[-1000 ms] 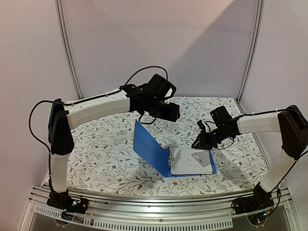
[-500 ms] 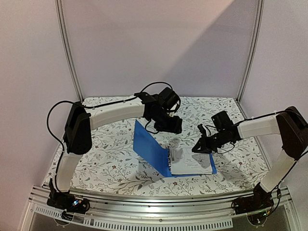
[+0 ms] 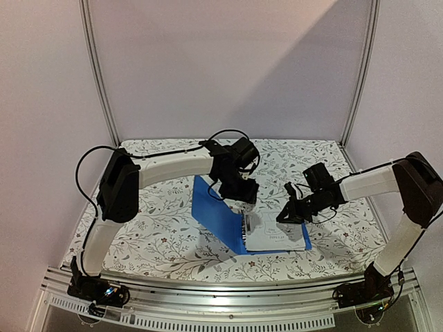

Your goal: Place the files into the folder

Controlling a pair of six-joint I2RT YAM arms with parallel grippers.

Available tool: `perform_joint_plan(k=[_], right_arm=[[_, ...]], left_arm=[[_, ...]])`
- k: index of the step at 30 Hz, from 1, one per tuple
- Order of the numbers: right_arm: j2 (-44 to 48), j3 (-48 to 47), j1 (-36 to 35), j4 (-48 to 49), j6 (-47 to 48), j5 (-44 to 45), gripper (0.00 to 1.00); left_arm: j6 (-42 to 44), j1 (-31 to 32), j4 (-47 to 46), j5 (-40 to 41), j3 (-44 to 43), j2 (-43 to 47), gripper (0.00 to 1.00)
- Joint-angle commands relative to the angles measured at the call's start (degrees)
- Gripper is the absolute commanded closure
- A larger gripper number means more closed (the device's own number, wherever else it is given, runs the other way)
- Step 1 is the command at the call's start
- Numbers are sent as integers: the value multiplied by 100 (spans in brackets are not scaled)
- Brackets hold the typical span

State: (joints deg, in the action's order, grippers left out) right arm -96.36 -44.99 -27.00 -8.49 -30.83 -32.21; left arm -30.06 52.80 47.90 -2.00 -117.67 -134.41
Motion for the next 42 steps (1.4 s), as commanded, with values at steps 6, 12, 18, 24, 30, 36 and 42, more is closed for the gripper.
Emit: perform_joint_plan(k=[6, 12, 18, 24, 30, 36, 42], right_arm=[[-286, 209, -82, 149, -89, 10, 92], [-364, 228, -81, 145, -83, 31, 92], [-388, 245, -82, 155, -100, 38, 92], [-393, 237, -83, 158, -100, 39, 92], [-379, 237, -86, 147, -108, 39, 92], [-391, 237, -84, 161, -112, 48, 92], [-410, 237, -83, 197, -132, 32, 92]], left_arm=[[273, -50, -87, -146, 124, -324, 33], [388, -57, -22, -100, 55, -461, 34], [508, -54, -32, -455, 68, -558, 35], [586, -50, -130, -851, 77, -507, 38], [530, -50, -223, -931, 184, -204, 40], [458, 7, -412, -1150, 531, 150, 43], [412, 98, -627, -1146, 852, 517, 44]])
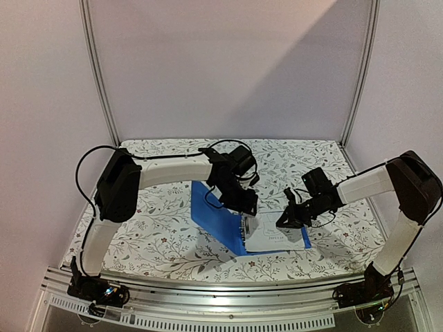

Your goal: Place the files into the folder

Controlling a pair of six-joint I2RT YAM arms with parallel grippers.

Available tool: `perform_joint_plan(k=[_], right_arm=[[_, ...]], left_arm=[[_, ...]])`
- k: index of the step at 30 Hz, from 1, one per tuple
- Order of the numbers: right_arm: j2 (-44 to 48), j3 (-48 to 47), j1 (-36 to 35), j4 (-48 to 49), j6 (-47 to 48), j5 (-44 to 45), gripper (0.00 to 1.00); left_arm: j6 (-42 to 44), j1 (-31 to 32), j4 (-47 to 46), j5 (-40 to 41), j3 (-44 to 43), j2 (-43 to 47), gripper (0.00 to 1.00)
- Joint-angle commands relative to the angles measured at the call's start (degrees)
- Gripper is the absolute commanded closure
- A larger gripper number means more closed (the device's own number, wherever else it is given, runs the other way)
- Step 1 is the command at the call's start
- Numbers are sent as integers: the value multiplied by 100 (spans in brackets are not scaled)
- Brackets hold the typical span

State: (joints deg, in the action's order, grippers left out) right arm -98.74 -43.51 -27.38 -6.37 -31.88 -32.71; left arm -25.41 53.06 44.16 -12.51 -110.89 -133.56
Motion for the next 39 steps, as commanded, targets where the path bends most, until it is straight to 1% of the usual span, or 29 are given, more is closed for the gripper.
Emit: perform_joint_plan(k=[1, 5, 14, 18, 23, 27, 32, 36, 39], right_arm=[[-172, 88, -47, -13, -28, 81, 92], [-174, 88, -46, -27, -29, 80, 92], [-134, 81, -55, -9, -36, 80, 92], [-78, 71, -95, 46, -48, 59, 91], [152, 81, -202, 183, -76, -41, 88], [503, -29, -393, 173, -124, -1, 79], [860, -361, -756, -51, -324, 254, 65], [709, -539, -1096, 94, -901, 116, 63], [357, -648, -1326, 419, -1332, -148, 63]], left_arm=[[-63, 81, -296, -127, 252, 478, 44], [-121, 118, -395, -385, 467, 560, 45], [-379, 287, -856, -626, 1127, 926, 47], [-445, 345, -850, -536, 1067, 991, 47], [-432, 347, -570, -77, 592, 1061, 48], [-502, 339, -457, 622, 449, 1232, 45], [-867, 180, -562, 1382, 719, 1599, 44], [-1060, 135, -745, 1709, 1104, 1768, 44], [-1310, 135, -745, 1859, 1301, 1772, 48]])
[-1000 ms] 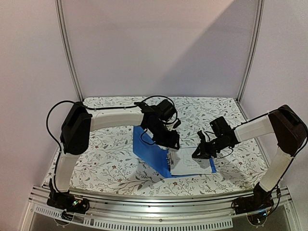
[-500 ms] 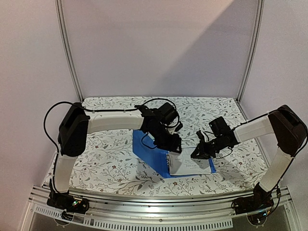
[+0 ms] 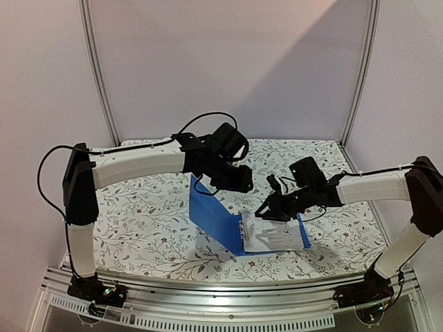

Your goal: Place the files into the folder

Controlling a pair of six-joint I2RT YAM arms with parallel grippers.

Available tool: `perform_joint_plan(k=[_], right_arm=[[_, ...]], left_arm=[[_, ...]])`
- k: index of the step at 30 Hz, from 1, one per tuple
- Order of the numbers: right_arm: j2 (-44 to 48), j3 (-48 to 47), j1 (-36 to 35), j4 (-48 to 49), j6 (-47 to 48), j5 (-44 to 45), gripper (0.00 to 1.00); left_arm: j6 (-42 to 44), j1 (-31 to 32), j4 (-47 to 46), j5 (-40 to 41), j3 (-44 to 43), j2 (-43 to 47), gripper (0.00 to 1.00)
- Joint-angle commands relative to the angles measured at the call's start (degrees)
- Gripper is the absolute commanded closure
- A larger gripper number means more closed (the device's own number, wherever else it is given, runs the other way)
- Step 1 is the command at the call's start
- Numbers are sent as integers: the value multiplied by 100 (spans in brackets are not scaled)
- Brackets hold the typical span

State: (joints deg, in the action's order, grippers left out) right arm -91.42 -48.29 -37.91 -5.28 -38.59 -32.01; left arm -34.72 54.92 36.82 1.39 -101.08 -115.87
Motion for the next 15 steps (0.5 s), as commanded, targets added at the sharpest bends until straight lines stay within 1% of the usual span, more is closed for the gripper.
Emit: perform_joint_plan(k=[1, 7, 10, 15], right_arm=[[-482, -215, -337, 458, -862, -339, 63], [-1058, -342, -423, 1145, -1598, -755, 70], [-1155, -371, -415, 1271, -1732, -808, 72], [-1259, -306, -433, 1590, -1965, -984, 74]], left_arm=[[-469, -51, -7, 491, 375, 10, 49], [-731, -7, -355, 309, 847, 188, 53], [-750, -7, -408, 328, 996, 260, 57], [-734, -11, -477, 288, 1064, 268, 58]])
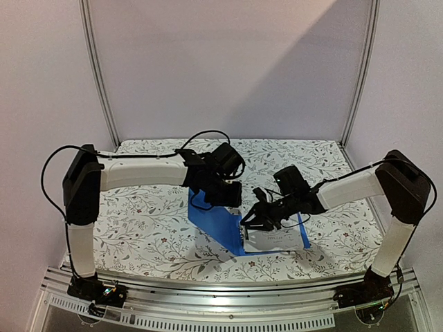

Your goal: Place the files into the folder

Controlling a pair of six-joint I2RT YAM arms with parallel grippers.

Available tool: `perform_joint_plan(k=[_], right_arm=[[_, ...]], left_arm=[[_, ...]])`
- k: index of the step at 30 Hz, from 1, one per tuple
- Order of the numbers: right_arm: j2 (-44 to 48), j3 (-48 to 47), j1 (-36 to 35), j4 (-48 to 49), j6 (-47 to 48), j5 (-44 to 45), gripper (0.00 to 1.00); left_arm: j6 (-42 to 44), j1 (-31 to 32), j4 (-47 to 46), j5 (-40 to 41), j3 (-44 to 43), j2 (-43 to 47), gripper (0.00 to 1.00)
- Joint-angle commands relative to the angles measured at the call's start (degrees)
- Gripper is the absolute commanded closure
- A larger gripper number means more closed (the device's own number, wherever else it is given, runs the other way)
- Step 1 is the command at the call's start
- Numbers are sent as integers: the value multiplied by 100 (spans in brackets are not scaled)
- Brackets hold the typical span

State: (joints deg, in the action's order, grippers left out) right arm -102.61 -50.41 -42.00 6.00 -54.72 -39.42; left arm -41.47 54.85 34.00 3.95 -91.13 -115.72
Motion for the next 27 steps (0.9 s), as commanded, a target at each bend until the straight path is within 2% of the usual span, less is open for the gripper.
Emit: perform_joint_plan(k=[1, 20, 27], right_arm=[[-181, -104, -32, 500, -398, -276, 74], [-418, -75, -96, 497, -503, -609, 89], [-442, -6, -94, 608, -605, -679, 87]], left_arm=[[-59, -9, -199, 20, 69, 244, 59], [-70, -53, -203, -122, 59, 97, 64], [-90, -56, -217, -254, 209, -31, 65]])
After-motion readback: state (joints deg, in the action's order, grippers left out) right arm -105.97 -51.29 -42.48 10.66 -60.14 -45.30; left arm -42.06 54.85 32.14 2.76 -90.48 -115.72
